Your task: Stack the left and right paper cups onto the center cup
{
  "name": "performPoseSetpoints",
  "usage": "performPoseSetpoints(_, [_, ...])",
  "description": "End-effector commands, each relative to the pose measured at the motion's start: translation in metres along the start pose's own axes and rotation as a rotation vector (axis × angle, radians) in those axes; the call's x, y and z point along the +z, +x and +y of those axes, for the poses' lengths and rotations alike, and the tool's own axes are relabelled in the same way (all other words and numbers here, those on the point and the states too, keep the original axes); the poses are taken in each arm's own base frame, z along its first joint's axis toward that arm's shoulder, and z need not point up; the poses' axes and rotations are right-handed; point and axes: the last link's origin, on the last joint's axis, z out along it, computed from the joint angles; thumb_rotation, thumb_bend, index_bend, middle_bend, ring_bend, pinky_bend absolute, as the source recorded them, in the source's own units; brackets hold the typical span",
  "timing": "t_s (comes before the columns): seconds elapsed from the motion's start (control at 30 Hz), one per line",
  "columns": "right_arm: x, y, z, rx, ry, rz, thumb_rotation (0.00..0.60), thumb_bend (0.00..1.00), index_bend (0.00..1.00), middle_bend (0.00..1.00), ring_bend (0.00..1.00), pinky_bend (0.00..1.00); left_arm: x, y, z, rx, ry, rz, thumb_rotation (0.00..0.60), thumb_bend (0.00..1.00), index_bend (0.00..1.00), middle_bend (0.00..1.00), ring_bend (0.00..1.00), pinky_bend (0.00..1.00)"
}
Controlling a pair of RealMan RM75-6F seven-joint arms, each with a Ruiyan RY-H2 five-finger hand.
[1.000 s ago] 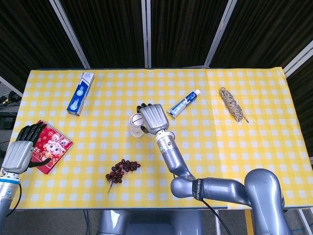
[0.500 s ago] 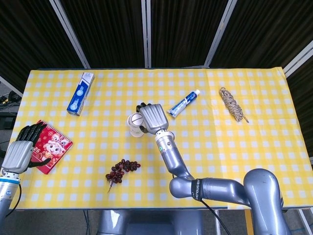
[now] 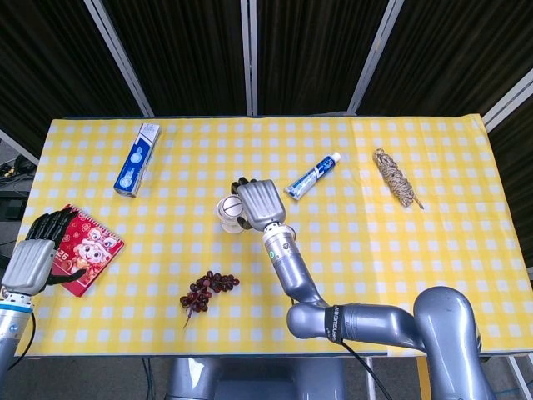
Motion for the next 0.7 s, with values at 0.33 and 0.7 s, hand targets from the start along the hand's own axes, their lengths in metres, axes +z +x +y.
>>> performPoseSetpoints(0.33, [0.004, -0.011, 0.005, 0.004, -0.009, -0.035, 0.6, 0.09, 0.08, 0.0, 0.08, 0.38, 0.001, -0.001, -0.001, 0.003, 0.004, -0.008, 0.6, 0.11, 0.03, 0.0, 0.0, 0.0])
performPoseSetpoints(0.7, [-0.021, -0.005, 0.033, -0.04, -0.018, -0.007, 0.6, 0.09, 0.07, 0.0, 0.07, 0.32, 0.0, -0.001, -0.002, 0.013, 0.008, 0.0, 0.6, 0.11, 0.03, 0.0, 0.0, 0.0])
